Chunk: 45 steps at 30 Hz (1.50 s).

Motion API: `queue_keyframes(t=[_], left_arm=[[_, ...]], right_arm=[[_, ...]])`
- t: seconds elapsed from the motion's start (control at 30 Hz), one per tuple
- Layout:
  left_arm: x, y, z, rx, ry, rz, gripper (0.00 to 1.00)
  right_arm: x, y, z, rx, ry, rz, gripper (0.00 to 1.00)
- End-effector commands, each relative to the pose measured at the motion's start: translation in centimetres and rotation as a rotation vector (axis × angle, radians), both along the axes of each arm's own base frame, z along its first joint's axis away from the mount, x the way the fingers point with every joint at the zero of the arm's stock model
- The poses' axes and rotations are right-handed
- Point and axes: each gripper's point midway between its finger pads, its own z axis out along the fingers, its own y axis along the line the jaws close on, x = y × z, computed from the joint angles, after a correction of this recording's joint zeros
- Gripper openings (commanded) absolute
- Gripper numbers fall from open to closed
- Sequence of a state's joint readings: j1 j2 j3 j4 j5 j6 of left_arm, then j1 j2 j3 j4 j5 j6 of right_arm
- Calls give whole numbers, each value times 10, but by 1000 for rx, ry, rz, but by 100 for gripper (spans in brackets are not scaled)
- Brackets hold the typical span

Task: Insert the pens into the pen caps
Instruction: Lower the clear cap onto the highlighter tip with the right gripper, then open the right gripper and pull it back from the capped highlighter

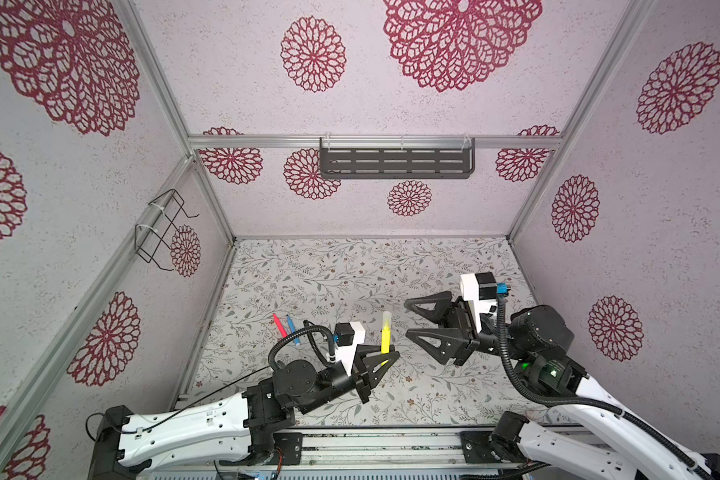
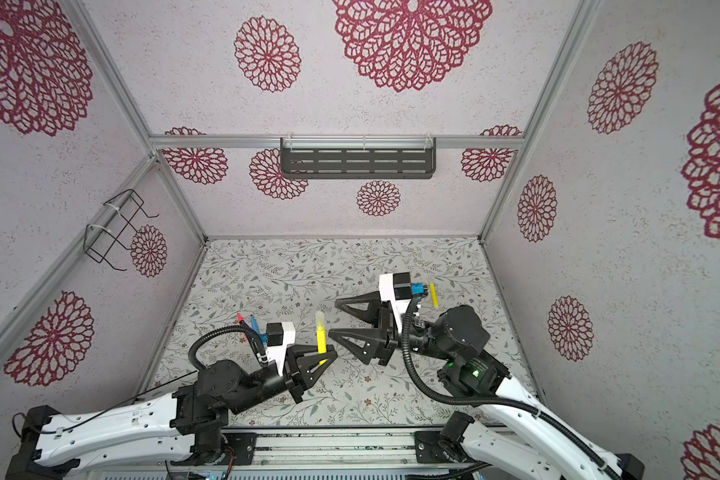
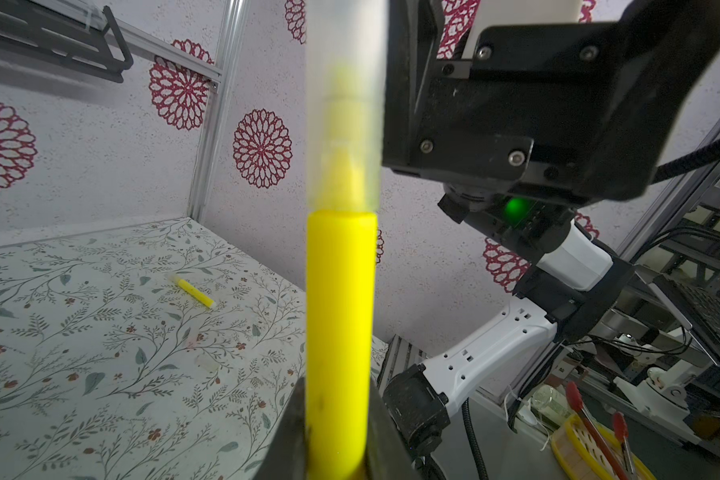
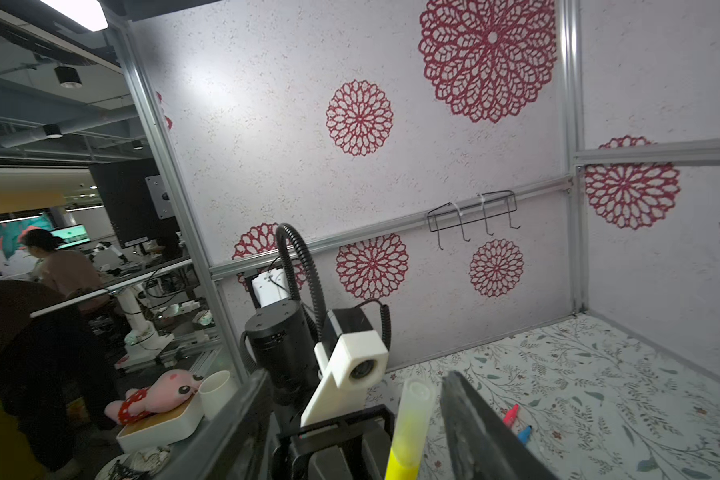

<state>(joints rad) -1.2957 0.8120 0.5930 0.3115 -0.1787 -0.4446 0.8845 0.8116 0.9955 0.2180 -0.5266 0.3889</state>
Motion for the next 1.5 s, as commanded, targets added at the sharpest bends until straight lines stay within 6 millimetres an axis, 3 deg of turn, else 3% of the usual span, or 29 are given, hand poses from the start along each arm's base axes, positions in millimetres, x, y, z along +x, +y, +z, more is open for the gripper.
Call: queue_keyframes(t=[0.0,0.23,0.67,1.07,1.13,1.47], left_arm=[[-5,-3,15,-14,-27,-9,0],[-6,-9,11,7,-24,-7,0],[-4,-8,9,21,-26,11,0],[-2,-10,10,30,-30,20,0],[-2,-9,12,30,-35,26,0],[0,-3,23,19,-80,49,0]], right_arm=[[17,5,3,-67,-2,-78,67],[38,32,-11,-173,60,-76,61],[31,42,-26,-205,92,-1,46],[26,41,-51,-263,151,10,5],[27,39,-57,-279,164,-3,0],[27,43,-115,-346,275,-50,0]])
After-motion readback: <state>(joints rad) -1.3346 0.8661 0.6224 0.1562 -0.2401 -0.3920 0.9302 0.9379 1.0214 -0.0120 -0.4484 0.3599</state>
